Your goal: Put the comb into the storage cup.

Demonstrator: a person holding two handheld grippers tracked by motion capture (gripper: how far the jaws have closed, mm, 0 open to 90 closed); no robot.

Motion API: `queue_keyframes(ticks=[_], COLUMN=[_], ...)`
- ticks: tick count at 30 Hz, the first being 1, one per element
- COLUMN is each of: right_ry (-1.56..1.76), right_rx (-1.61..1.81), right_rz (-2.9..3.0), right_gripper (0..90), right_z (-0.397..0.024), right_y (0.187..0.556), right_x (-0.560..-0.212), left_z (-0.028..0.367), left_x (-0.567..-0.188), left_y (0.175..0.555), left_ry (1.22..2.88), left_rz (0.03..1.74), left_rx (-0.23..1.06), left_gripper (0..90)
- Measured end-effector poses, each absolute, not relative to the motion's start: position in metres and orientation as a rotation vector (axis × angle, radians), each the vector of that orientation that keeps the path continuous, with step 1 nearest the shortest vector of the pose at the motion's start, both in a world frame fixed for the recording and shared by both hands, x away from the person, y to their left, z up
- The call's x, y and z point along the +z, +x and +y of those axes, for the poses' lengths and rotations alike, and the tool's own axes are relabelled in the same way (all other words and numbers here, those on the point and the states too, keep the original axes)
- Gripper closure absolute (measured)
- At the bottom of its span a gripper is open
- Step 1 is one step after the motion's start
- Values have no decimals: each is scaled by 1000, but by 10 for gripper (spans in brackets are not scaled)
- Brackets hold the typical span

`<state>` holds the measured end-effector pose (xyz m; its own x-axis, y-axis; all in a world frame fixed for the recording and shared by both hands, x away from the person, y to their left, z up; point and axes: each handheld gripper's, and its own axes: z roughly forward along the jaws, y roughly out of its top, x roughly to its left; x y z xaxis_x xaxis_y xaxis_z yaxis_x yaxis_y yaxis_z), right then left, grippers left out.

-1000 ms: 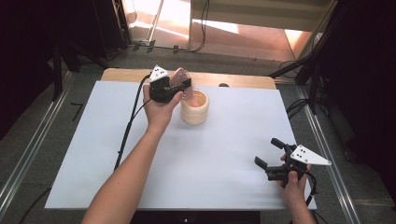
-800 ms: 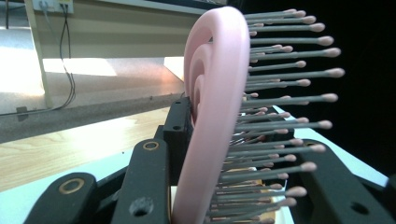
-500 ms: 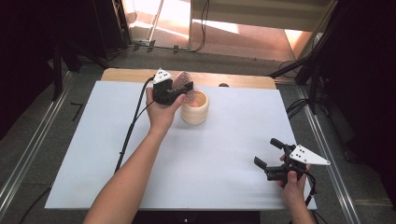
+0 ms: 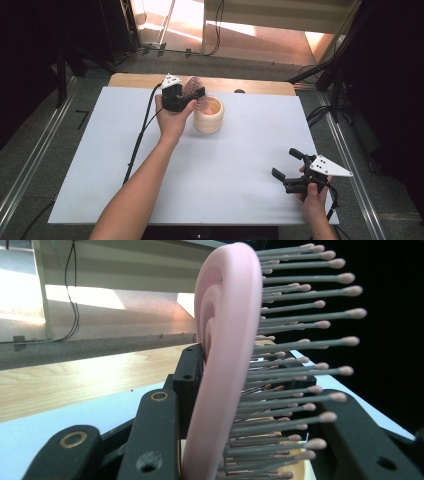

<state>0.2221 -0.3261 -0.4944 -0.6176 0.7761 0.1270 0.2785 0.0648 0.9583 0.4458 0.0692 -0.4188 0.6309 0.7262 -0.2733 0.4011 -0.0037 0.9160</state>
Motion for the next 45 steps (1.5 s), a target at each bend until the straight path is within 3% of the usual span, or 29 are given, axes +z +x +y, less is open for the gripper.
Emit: queue_keyframes(ticks=[9, 30, 45], right_ry=[1047, 1045, 1044], right_rx=[1574, 1574, 1566], right_rz=[1933, 1941, 1940], right_gripper=[0, 0, 0], right_z=[-325, -324, -323], right_y=[222, 223, 223], right_x=[-495, -495, -495], left_z=[76, 84, 94], left_x=[-422, -417, -409], left_y=[448, 440, 431], left_ry=[1634, 1628, 1606], left_rz=[973, 918, 859], left_rx=[339, 388, 390], left_gripper=[574, 21, 0])
